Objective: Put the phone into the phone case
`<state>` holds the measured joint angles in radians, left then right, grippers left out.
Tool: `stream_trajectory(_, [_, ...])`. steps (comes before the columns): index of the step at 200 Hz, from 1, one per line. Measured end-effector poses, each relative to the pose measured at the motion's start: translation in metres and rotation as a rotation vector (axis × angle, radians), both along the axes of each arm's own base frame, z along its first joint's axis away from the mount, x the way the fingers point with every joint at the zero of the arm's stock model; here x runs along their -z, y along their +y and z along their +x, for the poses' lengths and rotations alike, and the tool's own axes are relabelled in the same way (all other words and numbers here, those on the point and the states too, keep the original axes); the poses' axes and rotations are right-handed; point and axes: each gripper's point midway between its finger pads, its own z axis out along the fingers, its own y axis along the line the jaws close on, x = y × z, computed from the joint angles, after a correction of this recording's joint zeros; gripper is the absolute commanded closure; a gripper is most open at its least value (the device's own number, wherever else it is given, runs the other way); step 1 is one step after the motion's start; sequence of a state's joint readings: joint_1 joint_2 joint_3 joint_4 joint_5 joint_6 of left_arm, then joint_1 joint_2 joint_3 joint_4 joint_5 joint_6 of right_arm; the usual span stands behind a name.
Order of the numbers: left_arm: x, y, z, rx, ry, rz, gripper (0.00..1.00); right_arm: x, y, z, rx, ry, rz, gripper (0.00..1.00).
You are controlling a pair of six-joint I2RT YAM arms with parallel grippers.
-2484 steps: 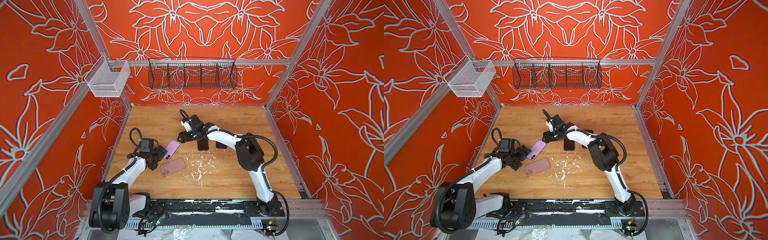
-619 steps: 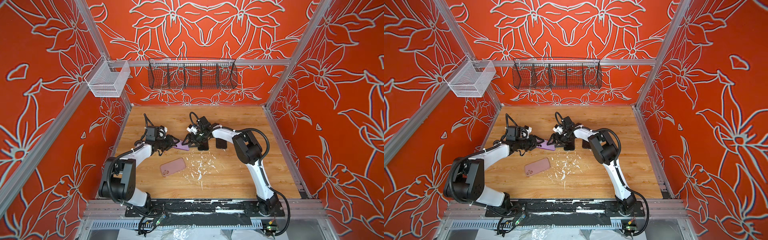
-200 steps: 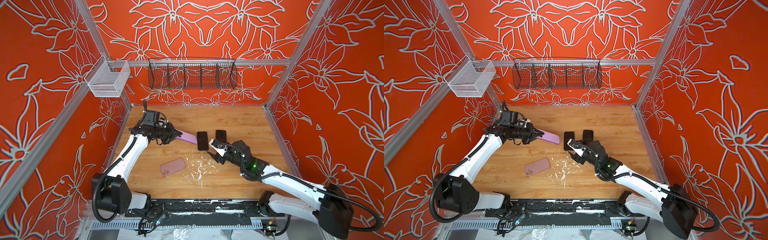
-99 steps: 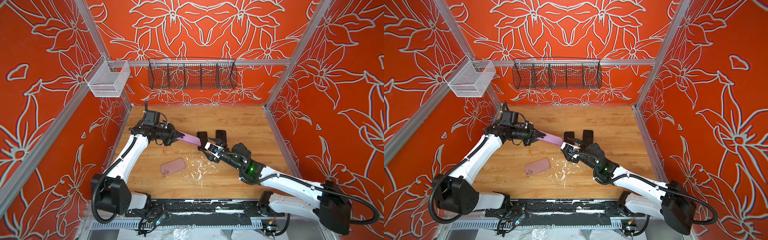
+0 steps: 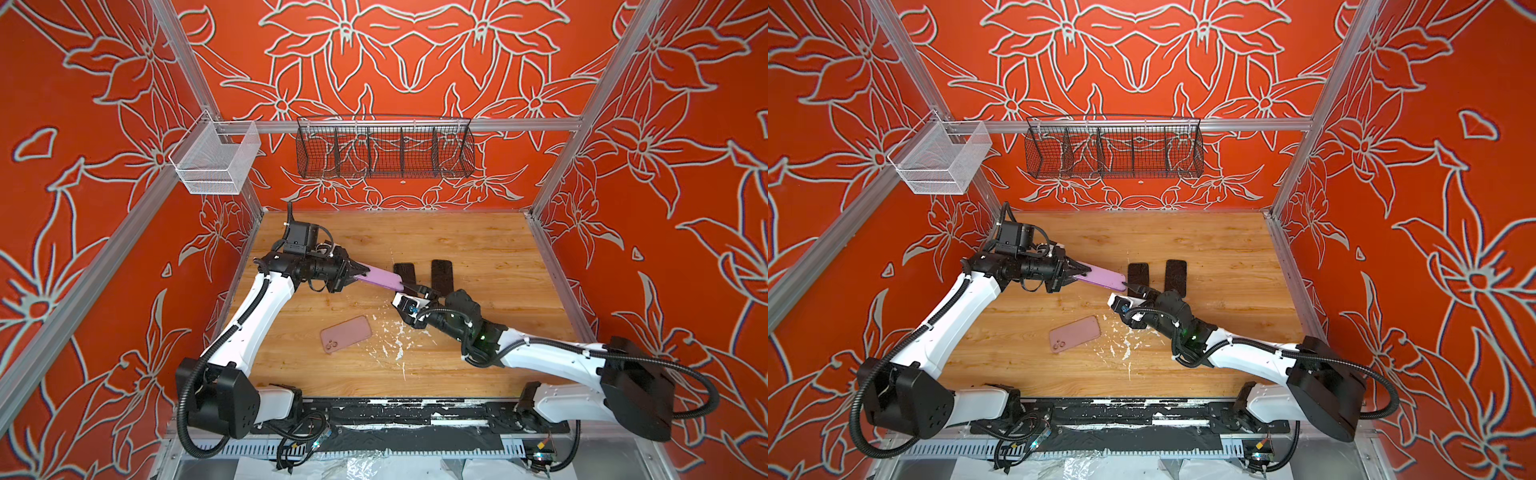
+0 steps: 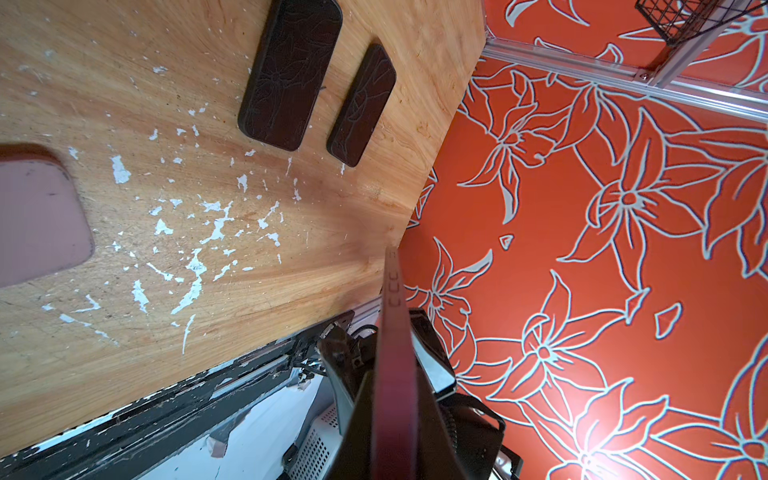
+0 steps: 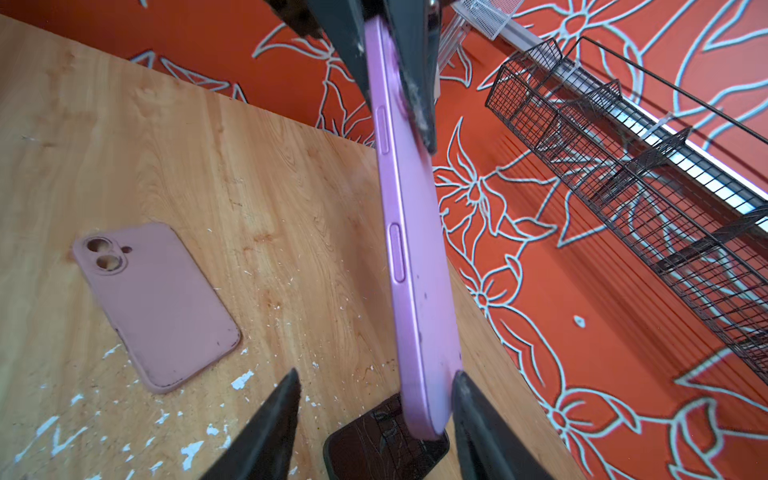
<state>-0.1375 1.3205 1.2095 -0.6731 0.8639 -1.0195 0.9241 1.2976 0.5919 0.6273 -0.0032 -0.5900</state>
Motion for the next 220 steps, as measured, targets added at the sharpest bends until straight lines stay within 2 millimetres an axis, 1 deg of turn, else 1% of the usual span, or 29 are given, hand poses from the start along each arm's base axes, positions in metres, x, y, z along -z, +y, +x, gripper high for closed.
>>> stream_trajectory(28, [-0.001,0.000,-0.001,0.000,-0.002,-0.001,0.92,-0.007,0.005,0.009,0.023,-0.024,0.018,0.58])
stream_trajectory(46, [-0.001,0.000,-0.001,0.001,-0.002,-0.003,0.92,-0.011,0.006,0.010,0.027,-0.034,0.027,0.61])
stream_trajectory(84, [-0.002,0.000,-0.001,-0.002,0.002,-0.005,0.92,-0.017,0.010,0.014,0.030,-0.049,0.033,0.73])
stream_trajectory(116, [-0.002,0.000,-0.001,-0.008,0.009,-0.008,0.92,-0.019,0.011,0.016,0.035,-0.061,0.026,0.82])
stream_trajectory(158, [0.002,0.002,-0.002,-0.040,0.062,-0.008,0.90,-0.015,0.013,0.016,0.032,-0.087,-0.010,0.94])
stream_trajectory(170, [0.002,0.002,-0.002,-0.043,0.066,-0.010,0.89,-0.015,0.013,0.016,0.030,-0.093,-0.015,0.99])
stream_trajectory(202, [0.001,0.002,-0.002,-0.044,0.067,-0.013,0.80,-0.015,0.013,0.016,0.030,-0.097,-0.019,1.00])
stream_trajectory(220, [-0.002,0.001,-0.002,-0.034,0.048,-0.019,0.66,-0.014,0.012,0.017,0.038,-0.087,-0.014,1.00])
